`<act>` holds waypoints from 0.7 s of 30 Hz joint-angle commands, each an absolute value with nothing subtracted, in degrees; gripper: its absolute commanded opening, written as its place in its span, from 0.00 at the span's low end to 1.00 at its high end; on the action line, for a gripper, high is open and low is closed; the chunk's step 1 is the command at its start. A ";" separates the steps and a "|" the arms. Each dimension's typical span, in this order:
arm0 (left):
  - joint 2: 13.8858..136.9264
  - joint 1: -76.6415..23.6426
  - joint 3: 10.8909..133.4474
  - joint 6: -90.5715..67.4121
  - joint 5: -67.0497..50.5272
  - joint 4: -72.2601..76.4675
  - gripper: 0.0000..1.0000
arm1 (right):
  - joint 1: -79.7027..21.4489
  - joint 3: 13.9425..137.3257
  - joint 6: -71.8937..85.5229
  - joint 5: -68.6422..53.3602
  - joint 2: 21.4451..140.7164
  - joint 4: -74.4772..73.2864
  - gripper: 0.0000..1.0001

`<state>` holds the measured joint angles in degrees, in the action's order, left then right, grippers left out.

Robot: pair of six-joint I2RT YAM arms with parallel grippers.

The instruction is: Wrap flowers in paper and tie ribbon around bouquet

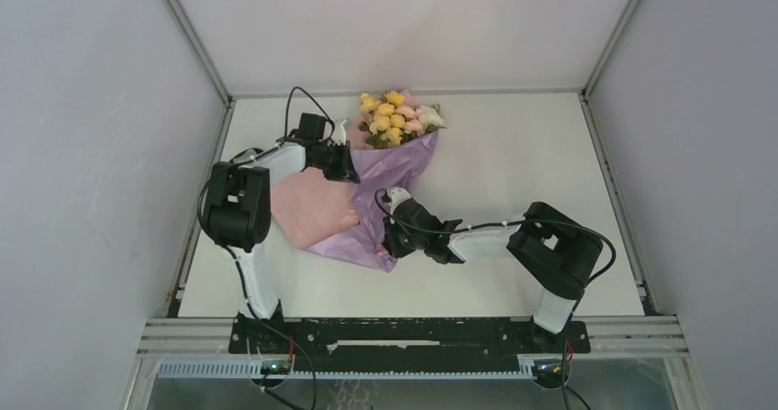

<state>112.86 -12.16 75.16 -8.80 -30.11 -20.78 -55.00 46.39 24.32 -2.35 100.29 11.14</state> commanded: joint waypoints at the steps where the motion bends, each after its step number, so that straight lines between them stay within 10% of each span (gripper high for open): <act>1: 109.44 -9.78 79.74 -5.93 -25.55 -20.38 0.00 | -56.86 44.62 23.25 -1.07 100.11 5.03 0.15; 21: 113.72 -9.06 81.19 -6.61 -28.82 -23.68 0.00 | -55.63 45.42 17.15 -5.65 82.83 -1.52 0.31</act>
<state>113.06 -9.58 77.43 -6.07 -27.31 -23.77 -55.55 42.85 18.61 -3.18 83.40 -4.19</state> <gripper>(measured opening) 0.005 0.304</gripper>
